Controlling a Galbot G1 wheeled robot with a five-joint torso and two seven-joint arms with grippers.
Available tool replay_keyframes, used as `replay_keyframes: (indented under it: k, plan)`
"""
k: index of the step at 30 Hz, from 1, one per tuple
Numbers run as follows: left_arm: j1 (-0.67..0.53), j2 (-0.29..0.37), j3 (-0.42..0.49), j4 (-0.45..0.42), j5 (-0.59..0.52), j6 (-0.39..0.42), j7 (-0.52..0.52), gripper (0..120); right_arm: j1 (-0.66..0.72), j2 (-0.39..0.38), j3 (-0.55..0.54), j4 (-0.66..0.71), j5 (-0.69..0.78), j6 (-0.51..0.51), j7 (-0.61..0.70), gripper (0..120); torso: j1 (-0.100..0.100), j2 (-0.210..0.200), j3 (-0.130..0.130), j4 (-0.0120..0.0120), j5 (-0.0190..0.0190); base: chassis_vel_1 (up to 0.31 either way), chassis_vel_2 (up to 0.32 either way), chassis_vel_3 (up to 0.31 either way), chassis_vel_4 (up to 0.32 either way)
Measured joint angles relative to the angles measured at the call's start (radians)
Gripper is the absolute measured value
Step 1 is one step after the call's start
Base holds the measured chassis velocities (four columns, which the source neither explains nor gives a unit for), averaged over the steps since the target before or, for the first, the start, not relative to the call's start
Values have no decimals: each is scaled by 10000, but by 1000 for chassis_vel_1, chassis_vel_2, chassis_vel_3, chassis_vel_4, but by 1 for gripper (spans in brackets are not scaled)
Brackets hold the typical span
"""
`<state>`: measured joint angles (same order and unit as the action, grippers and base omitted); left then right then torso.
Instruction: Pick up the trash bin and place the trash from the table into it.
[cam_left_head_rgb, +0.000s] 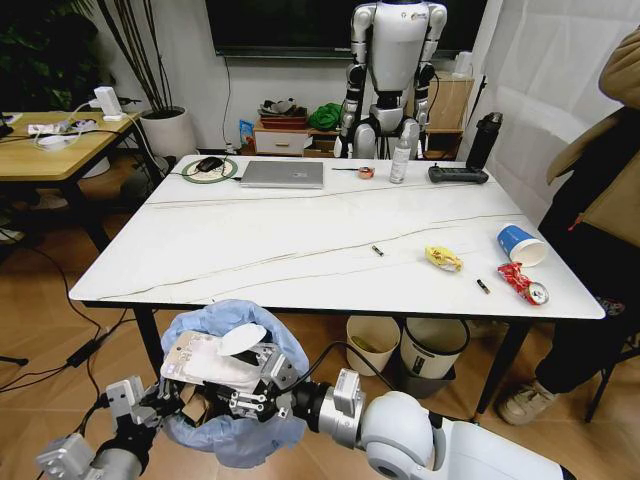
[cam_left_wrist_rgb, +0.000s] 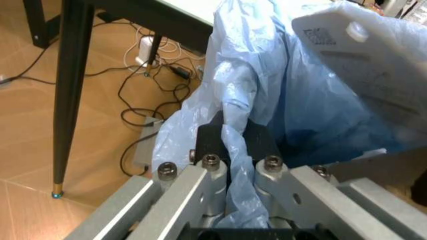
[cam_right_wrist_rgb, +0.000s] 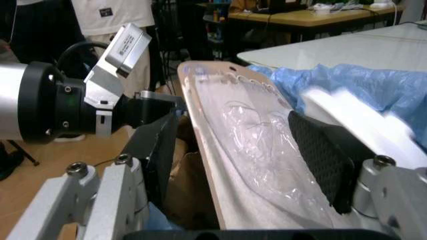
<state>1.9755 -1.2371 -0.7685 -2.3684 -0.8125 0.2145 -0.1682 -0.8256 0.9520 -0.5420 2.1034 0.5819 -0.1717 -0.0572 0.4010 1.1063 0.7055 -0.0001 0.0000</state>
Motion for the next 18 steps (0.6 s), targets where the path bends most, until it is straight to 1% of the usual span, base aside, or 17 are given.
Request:
replay_keyframes:
  k: [7, 12, 15, 16, 17, 18]
  plan:
    - [-7, 25, -21, -7, -22, 0, -1, 0, -53, -275, 182, 223, 43, -27, 40, 76, 0, 0, 0, 0, 0, 0, 0, 0, 0]
    - [-31, 0, 17, 16, 1, 0, -1, 0, -256, -438, 412, 414, 59, -32, 43, 77, 0, 0, 0, 0, 1, 0, 0, 0, 0]
    - [-35, -47, 58, 78, 68, 0, -1, 0, -465, -517, 836, 619, 80, -31, 53, 81, 0, 0, 0, 0, 0, 0, 0, 0, 0]
    - [-30, -71, 92, 91, 99, 0, 2, 0, -537, -535, 1039, 679, 76, -31, 63, 84, 0, 0, 0, 1, 0, 0, 0, 0, 0]
    - [-30, -71, 92, 91, 99, 0, 2, 0, -537, -535, 1039, 679, 76, -31, 63, 84, 0, 0, 0, 1, 0, 0, 0, 0, 0]
    - [-25, -99, 139, 104, 137, -1, 9, 0, -662, -552, 1372, 772, 85, -35, 101, 88, 0, 0, 0, 1, 1, 0, 0, 0, 0]
